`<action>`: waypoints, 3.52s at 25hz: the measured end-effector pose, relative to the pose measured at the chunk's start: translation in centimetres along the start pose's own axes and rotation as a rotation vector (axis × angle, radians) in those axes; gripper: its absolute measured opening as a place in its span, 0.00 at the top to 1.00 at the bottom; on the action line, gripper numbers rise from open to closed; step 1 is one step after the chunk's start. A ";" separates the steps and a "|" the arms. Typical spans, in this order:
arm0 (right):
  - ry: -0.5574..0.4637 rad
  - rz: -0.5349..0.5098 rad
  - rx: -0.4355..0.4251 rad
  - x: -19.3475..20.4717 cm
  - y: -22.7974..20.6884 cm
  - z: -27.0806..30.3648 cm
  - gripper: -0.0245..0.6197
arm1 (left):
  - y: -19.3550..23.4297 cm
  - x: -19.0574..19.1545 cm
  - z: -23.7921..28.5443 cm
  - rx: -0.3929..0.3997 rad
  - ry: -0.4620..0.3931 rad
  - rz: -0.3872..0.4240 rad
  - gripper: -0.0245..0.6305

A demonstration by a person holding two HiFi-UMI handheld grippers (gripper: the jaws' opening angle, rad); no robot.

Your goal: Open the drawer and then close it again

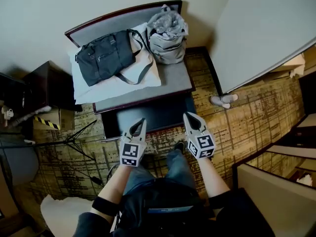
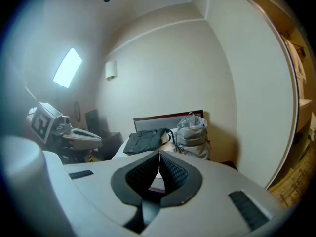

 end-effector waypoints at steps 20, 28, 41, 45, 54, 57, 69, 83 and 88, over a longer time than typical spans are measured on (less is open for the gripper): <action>-0.053 -0.128 -0.256 -7.3 12.0 4.5 0.96 | 13.5 0.1 -13.0 -0.355 -0.037 -0.121 0.96; -0.042 -0.110 -0.252 -6.3 12.6 4.8 0.96 | 13.9 0.4 -14.2 -0.349 -0.048 -0.110 0.96; -0.014 -0.104 -0.272 -5.6 13.3 5.9 0.96 | 14.4 1.1 -13.9 -0.340 -0.024 -0.116 0.96; 0.010 -0.109 -0.282 -5.2 13.3 6.5 0.96 | 14.4 1.9 -13.6 -0.340 -0.007 -0.135 0.96; 0.125 -0.058 -0.296 0.1 13.2 8.2 0.96 | 13.5 6.5 -12.2 -0.301 0.094 -0.169 0.96; 0.176 -0.032 -0.297 3.2 13.1 8.8 0.96 | 12.5 8.5 -11.3 -0.270 0.138 -0.149 0.96; 0.433 0.091 -0.241 18.2 12.1 12.1 0.96 | 7.9 18.8 -5.5 -0.115 0.325 -0.169 0.96; 0.761 0.290 -0.155 43.6 7.7 14.7 0.96 | 1.5 41.4 2.3 -0.027 0.639 -0.260 0.96; 0.809 0.350 -0.136 49.6 6.1 16.6 0.96 | 1.1 49.0 4.5 -0.070 0.740 -0.323 0.96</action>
Point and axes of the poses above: the fingertips, and each gripper's own axes: z forward along the fingers, y to its left, x out of its underside, the point moved 4 cm from there along -z, backward along the fingers, and after that the axes turned 13 degrees about -x, right-handed, at the moved point
